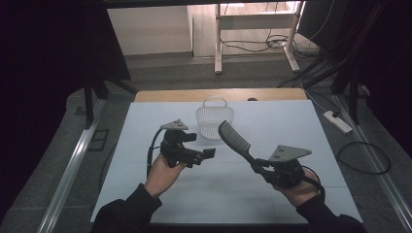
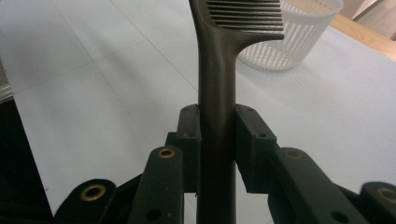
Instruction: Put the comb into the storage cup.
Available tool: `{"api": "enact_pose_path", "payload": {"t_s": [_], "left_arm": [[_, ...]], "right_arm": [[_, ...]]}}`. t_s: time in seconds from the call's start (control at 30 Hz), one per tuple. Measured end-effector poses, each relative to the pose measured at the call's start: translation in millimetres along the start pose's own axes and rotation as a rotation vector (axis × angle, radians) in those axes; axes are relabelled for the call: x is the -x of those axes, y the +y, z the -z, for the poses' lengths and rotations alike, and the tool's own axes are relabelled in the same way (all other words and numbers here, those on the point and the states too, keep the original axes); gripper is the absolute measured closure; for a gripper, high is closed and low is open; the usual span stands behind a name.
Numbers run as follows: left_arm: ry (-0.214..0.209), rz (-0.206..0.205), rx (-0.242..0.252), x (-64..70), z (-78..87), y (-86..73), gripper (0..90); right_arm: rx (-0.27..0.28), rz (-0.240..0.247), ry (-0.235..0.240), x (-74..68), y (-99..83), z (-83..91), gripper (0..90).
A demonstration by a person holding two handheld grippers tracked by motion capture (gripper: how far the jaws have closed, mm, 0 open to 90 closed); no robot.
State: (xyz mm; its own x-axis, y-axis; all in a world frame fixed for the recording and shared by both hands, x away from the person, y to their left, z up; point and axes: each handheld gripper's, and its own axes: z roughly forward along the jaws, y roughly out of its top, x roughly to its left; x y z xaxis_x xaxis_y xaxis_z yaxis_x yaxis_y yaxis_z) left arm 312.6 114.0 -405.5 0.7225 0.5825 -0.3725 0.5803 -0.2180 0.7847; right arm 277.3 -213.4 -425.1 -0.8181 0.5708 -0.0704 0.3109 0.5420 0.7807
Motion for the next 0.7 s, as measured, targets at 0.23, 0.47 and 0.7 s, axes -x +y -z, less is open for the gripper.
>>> {"api": "enact_pose_path", "payload": {"t_s": [0.23,0.47,0.7], "left_arm": [[-0.009,0.006,-0.026,1.2,-14.0,6.3,0.0],[-0.042,0.024,-0.025,3.3,-23.3,9.7,0.0],[-0.068,0.033,-0.040,5.1,-28.3,8.5,0.0]], "right_arm": [[0.008,0.016,0.008,-5.3,2.6,-4.7,72.7],[0.016,0.027,0.023,-11.9,4.8,-10.1,72.7],[0.025,0.043,0.030,-18.8,5.8,-14.2,72.7]]}}
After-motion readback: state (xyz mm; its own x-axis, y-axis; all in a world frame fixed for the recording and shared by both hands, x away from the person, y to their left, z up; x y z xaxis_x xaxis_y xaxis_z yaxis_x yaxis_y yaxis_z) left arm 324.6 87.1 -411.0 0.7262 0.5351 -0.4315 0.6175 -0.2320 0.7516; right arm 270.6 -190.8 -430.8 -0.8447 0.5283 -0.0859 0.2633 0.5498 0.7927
